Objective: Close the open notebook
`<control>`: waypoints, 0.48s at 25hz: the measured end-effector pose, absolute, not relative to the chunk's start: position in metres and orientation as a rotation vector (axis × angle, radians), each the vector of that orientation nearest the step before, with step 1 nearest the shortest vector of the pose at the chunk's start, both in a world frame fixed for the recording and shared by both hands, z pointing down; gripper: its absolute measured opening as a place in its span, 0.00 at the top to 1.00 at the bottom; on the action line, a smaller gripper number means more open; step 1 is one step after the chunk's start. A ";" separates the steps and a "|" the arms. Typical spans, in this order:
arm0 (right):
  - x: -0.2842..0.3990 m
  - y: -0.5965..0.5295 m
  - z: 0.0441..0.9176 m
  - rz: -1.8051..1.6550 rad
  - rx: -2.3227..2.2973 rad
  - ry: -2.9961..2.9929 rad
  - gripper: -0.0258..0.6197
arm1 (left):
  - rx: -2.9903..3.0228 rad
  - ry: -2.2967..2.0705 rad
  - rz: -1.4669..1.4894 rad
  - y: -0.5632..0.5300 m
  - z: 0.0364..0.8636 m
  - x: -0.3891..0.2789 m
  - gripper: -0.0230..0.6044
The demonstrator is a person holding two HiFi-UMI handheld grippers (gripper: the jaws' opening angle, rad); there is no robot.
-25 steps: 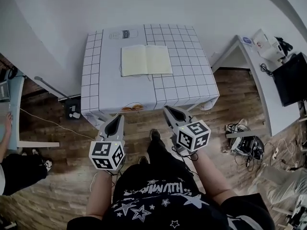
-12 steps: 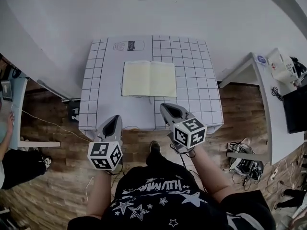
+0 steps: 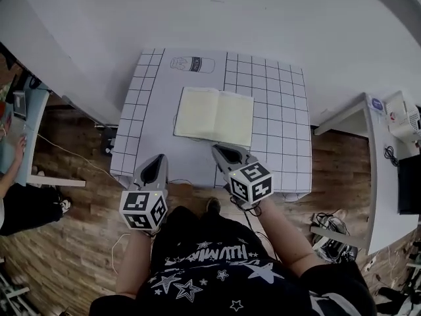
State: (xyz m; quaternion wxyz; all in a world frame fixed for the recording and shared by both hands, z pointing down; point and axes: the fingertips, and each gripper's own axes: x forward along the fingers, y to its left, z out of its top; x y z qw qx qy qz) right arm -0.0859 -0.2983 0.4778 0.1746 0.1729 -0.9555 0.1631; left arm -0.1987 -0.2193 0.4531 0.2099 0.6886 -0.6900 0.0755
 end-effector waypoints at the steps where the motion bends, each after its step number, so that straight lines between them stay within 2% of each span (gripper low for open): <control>1: -0.090 -0.296 0.480 0.452 0.465 -2.702 0.94 | 1.908 -1.921 0.212 -0.218 0.454 -0.201 0.95; 12: -0.145 -0.300 0.505 0.418 0.476 -2.577 0.94 | 1.925 -1.837 0.213 -0.240 0.469 -0.251 0.95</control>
